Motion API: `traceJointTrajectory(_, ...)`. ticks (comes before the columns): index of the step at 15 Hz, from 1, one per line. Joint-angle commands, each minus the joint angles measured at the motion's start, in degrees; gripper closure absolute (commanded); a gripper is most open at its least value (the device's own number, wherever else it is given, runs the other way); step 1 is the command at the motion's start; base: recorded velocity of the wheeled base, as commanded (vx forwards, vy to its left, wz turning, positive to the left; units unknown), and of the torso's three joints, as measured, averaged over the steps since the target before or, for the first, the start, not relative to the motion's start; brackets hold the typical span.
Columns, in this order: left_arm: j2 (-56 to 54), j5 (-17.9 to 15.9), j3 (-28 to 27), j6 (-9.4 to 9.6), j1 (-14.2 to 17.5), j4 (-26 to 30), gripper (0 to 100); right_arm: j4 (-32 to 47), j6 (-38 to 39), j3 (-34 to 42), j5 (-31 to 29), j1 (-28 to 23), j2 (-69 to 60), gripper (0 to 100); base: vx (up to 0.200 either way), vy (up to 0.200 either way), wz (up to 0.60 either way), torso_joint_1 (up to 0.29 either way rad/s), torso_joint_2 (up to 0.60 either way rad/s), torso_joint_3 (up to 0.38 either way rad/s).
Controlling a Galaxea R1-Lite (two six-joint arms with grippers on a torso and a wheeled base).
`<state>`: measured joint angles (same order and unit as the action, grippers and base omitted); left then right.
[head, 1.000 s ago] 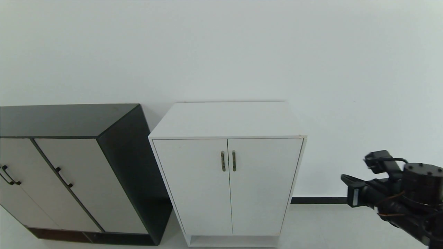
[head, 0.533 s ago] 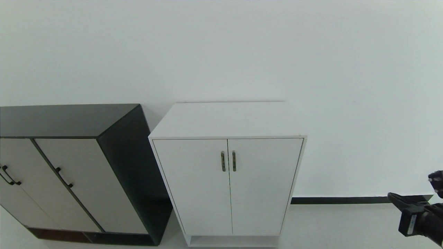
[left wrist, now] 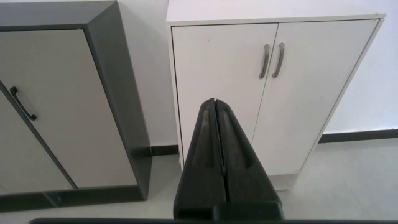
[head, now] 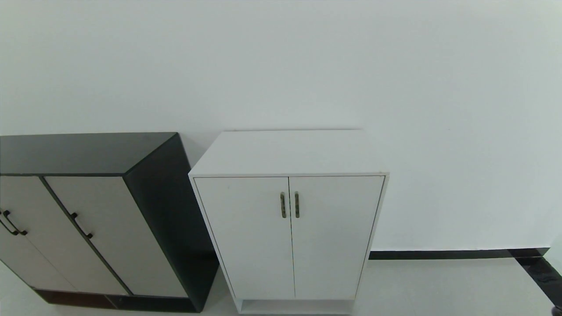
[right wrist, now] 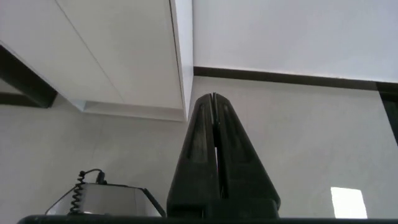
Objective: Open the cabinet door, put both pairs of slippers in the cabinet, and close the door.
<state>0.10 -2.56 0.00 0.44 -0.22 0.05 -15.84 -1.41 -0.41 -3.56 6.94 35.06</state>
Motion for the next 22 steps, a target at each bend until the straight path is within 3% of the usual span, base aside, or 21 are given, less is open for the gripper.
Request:
traceJointTrajectory(1, 0.1, 0.0, 0.0, 0.00, 0.0, 0.0, 100, 13.7, 0.0, -0.6, 0.0, 0.2, -20.5, 100, 0.000, 0.000, 0.00, 0.000, 0.00, 0.000)
traceJointTrajectory(6, 0.1, 0.0, 0.0, 0.00, 0.0, 0.0, 100, 16.5, 0.3, -1.2, 0.2, 1.6, -29.5, 100, 0.000, 0.000, 0.00, 0.000, 0.00, 0.000)
traceJointTrajectory(11, 0.1, 0.0, 0.0, 0.00, 0.0, 0.0, 100, 15.7, 1.5, -0.6, 2.8, 1.9, -29.4, 100, 0.000, 0.000, 0.00, 0.000, 0.00, 0.000)
traceJointTrajectory(14, 0.1, 0.0, 0.0, 0.00, 0.0, 0.0, 100, 15.7, 1.6, -0.6, 2.9, 5.8, -29.4, 100, 0.000, 0.000, 0.00, 0.000, 0.00, 0.000)
traceJointTrajectory(18, 0.1, 0.0, 0.0, 0.00, 0.0, 0.0, 100, 16.0, 0.5, 0.4, 3.0, 7.1, -29.5, 100, 0.000, 0.000, 0.00, 0.000, 0.00, 0.000)
traceJointTrajectory(22, 0.1, 0.0, 0.0, 0.00, 0.0, 0.0, 100, 16.0, 0.1, 0.4, 2.8, -0.1, -26.6, 100, 0.000, 0.000, 0.00, 0.000, 0.00, 0.000)
